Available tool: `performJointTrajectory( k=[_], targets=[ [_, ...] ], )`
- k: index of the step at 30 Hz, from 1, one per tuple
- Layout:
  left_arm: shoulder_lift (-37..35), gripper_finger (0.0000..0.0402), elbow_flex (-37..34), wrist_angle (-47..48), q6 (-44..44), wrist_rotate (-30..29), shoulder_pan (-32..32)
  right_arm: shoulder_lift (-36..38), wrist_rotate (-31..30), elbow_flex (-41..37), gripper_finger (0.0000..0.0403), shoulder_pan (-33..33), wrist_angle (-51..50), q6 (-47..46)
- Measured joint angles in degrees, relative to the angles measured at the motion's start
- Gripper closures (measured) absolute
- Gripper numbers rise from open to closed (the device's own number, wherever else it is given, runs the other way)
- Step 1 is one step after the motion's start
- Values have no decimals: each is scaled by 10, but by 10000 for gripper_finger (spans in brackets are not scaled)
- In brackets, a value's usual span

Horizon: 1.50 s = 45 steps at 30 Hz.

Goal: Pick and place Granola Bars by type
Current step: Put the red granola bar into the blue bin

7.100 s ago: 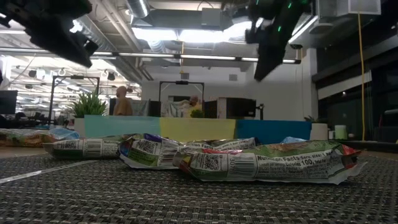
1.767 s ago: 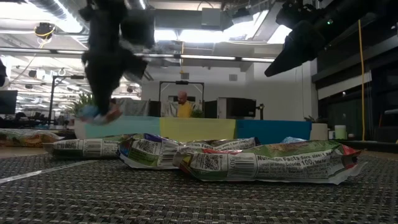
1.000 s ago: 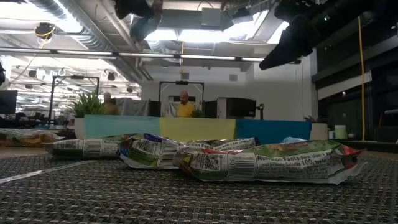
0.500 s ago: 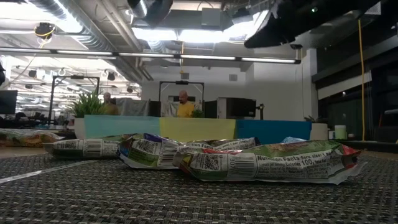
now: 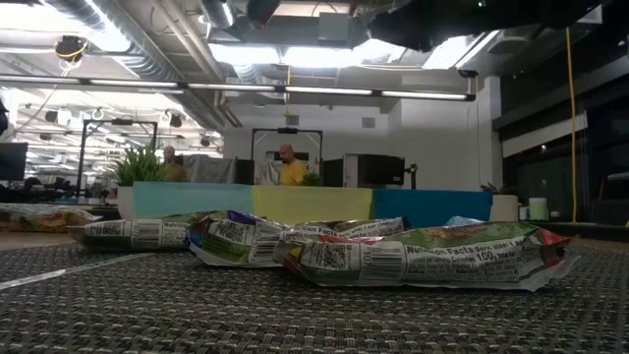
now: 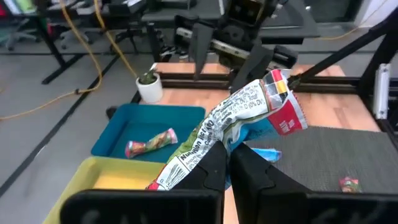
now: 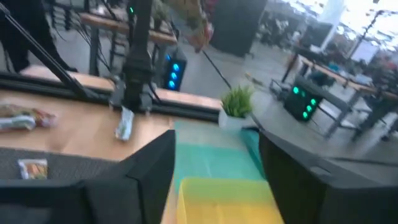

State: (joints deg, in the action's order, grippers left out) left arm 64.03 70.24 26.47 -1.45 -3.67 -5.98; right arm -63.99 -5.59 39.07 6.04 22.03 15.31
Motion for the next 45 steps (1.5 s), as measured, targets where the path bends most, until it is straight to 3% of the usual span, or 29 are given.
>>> performJointTrajectory(
  k=[4, 7, 16, 26, 34, 39, 45],
  targets=[
    [12, 398, 0, -39, -12, 6, 0, 0, 8, 0, 109, 14, 42, 0],
    [27, 398, 0, -61, -28, 13, 0, -1, 52, 4, 91, 25, 54, -1],
    [76, 398, 27, -100, -43, 23, 0, -83, 131, 65, 88, 45, 61, 1],
    [94, 398, 53, -99, -44, 46, 0, -189, 160, 166, 88, 53, 60, 20],
    [94, 398, 53, -97, -39, 49, 0, -232, 185, 219, 88, 52, 60, 32],
    [94, 398, 53, -97, -43, 48, 0, -239, 189, 228, 105, 52, 59, 32],
    [94, 398, 53, -97, -43, 49, 0, -236, 208, 228, 177, 52, 61, 32]
  ],
)
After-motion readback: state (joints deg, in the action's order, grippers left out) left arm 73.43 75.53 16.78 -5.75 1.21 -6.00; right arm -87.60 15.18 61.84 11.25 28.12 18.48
